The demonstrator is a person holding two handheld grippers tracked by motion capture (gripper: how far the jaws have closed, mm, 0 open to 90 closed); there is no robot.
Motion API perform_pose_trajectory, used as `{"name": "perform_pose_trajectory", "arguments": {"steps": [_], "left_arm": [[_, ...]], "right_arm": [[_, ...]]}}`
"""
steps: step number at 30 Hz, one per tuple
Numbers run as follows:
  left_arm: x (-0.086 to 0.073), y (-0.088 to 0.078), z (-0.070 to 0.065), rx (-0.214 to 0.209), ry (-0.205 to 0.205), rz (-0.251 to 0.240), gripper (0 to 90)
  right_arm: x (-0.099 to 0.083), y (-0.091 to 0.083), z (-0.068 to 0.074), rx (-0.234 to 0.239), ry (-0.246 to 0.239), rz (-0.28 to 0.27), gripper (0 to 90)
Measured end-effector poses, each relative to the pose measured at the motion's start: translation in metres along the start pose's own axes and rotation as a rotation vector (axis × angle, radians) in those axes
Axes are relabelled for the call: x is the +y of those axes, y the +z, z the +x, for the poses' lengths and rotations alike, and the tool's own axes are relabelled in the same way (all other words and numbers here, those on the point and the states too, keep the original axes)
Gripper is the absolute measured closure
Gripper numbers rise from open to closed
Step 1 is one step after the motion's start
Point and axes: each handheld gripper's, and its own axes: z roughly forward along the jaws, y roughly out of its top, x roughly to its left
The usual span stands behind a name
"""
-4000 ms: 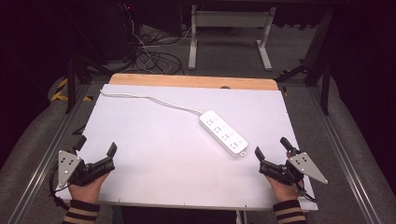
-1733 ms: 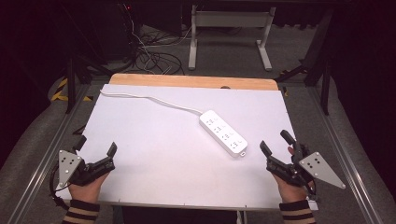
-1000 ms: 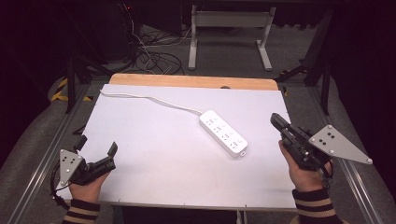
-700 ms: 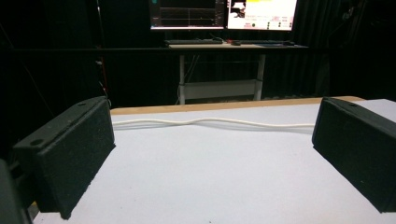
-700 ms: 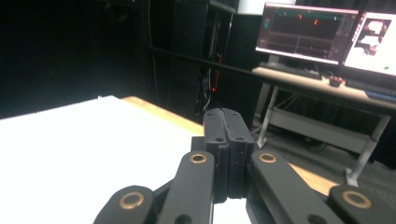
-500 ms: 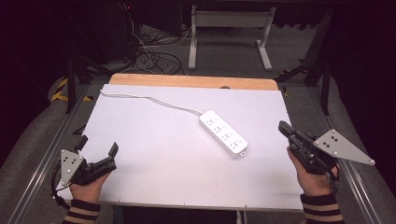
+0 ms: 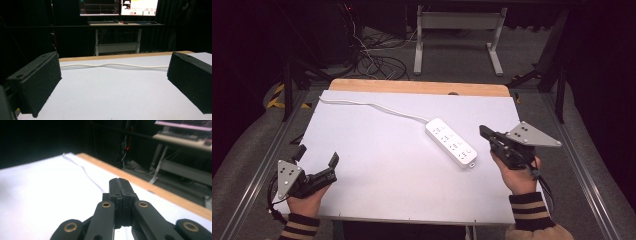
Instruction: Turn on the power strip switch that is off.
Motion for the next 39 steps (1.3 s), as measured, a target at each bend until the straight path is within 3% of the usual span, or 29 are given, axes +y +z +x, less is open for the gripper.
{"name": "perform_pose_trajectory", "arguments": {"steps": [7, 12, 15, 19, 21, 24, 31, 39], "left_arm": [[0.000, 0.000, 0.000, 0.000, 0.003, 0.000, 0.0], [0.000, -0.001, -0.001, -0.001, 0.006, 0.003, 0.0], [-0.001, -0.001, -0.002, 0.001, 0.012, 0.007, 0.0], [-0.001, -0.003, 0.000, 0.003, 0.010, 0.008, 0.0], [-0.002, -0.005, 0.002, 0.005, 0.010, 0.009, 0.0], [-0.002, -0.008, 0.003, 0.012, 0.005, 0.009, 0.0], [-0.002, -0.011, 0.002, 0.019, 0.017, 0.012, 0.0], [-0.002, -0.009, 0.001, 0.017, 0.017, 0.021, 0.0]], "right_arm": [[-0.007, 0.043, 0.000, 0.033, 0.038, 0.052, 90.0], [-0.014, 0.092, -0.010, 0.048, 0.094, 0.058, 90.0], [-0.015, 0.128, -0.014, 0.042, 0.077, 0.116, 90.0], [-0.022, 0.161, -0.025, 0.018, 0.118, 0.172, 90.0], [-0.031, 0.169, -0.034, 0.012, 0.138, 0.233, 90.0], [-0.042, 0.180, -0.034, 0.021, 0.119, 0.292, 90.0], [-0.060, 0.198, -0.029, 0.035, 0.107, 0.330, 90.0], [-0.059, 0.201, -0.032, 0.036, 0.091, 0.351, 90.0]]}}
